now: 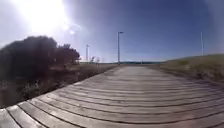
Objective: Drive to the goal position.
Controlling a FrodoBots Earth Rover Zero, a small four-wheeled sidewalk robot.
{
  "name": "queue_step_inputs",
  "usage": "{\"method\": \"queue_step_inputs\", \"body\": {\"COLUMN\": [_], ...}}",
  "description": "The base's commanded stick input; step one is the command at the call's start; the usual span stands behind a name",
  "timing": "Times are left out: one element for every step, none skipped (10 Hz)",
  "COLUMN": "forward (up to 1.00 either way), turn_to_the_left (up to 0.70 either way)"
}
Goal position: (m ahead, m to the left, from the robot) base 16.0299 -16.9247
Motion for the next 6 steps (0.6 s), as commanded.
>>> {"method": "queue_step_inputs", "body": {"forward": [0.70, 0.70, 0.70, 0.70, 0.70, 0.70], "turn_to_the_left": [-0.30, -0.35, -0.35, -0.35, -0.35, -0.35]}}
